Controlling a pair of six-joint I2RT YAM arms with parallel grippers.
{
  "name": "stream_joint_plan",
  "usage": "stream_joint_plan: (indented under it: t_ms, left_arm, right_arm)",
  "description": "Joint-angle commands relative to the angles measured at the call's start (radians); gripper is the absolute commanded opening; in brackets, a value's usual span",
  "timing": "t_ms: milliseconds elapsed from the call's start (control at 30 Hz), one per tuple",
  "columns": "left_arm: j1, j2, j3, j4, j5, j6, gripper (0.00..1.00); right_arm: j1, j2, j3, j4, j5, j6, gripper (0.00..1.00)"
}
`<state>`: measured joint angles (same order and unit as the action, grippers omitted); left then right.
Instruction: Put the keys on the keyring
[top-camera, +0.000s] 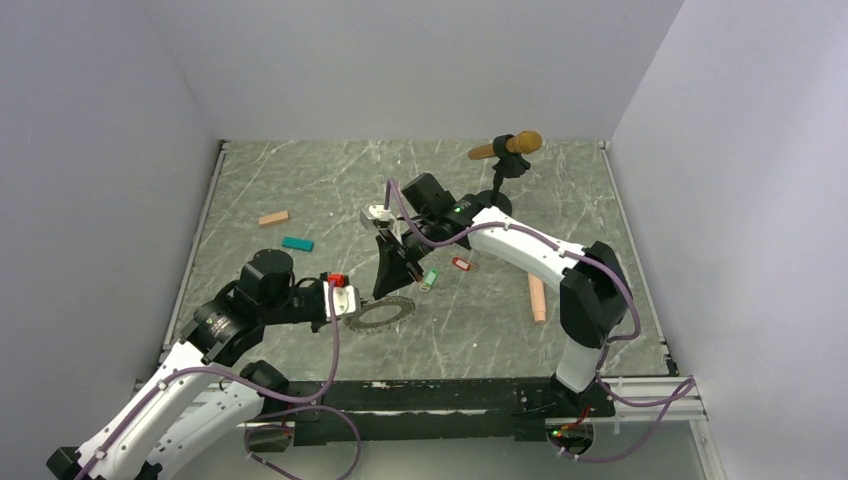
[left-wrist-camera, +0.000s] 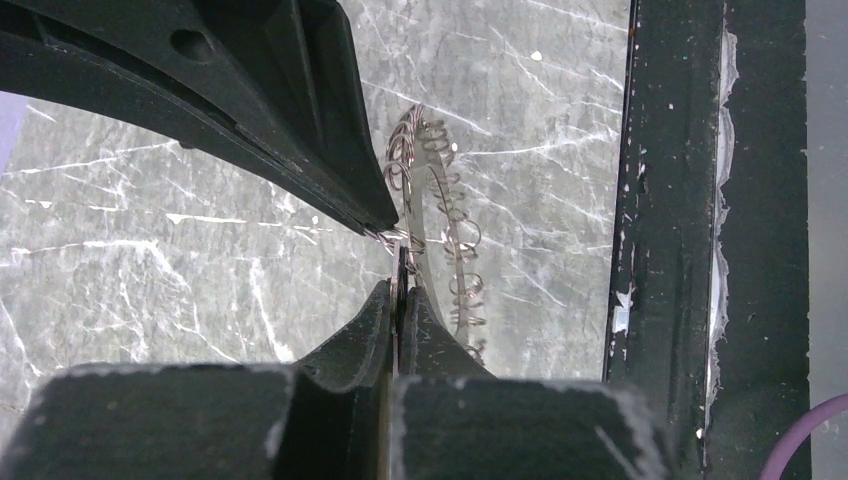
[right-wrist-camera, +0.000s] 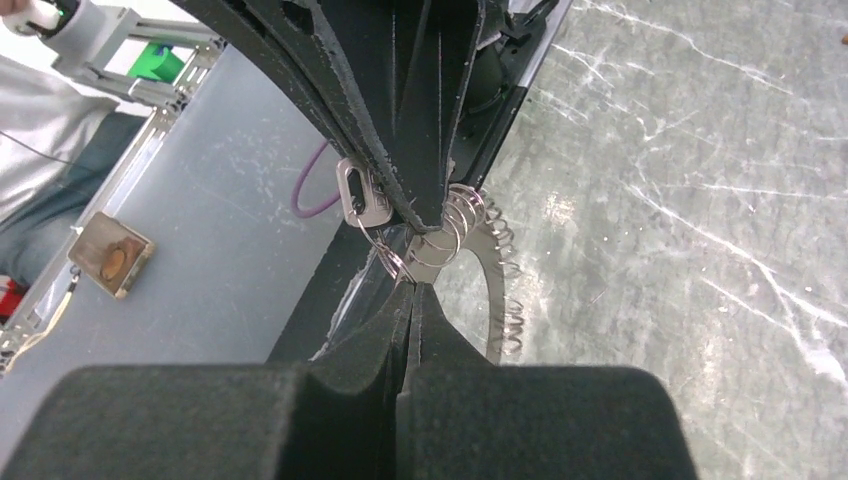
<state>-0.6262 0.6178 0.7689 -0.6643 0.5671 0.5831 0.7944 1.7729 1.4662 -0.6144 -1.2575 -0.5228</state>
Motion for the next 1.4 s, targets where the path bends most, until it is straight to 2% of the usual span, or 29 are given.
stream_joint_plan:
  t_ms: [0, 467, 833, 1000, 1167, 1367]
  left_arm:
    - [-0.004, 0.000, 0.031, 0.007, 0.026, 0.015, 0.00]
    - [-0.004, -0.002, 0.042, -0.011, 0.004, 0.045, 0.00]
    - [-0.004, 0.120, 0.146, -0.115, -0.002, 0.183, 0.00]
    - [-0.004, 0.109, 0.123, -0.104, -0.036, 0.175, 0.00]
    - [-0.004, 0.101, 0.100, -0.103, -0.059, 0.177, 0.00]
    - [-0.013, 0.147, 0.124, -0.099, -0.071, 0.190, 0.00]
  right_arm:
    - [-0.031, -0.035, -0.032, 0.113, 0.012, 0.106, 0.00]
    - [-0.046, -0.026, -0.066, 0.218, -0.013, 0.244, 0.00]
    - [-0.044, 0.014, -0.055, 0.286, -0.053, 0.373, 0.00]
    - [-0.051, -0.002, -0.101, 0.409, -0.066, 0.487, 0.00]
    - [-0.071, -0.021, -0.166, 0.605, -0.088, 0.693, 0.00]
    - [-0.070, -0.022, -0.142, 0.521, -0.068, 0.614, 0.00]
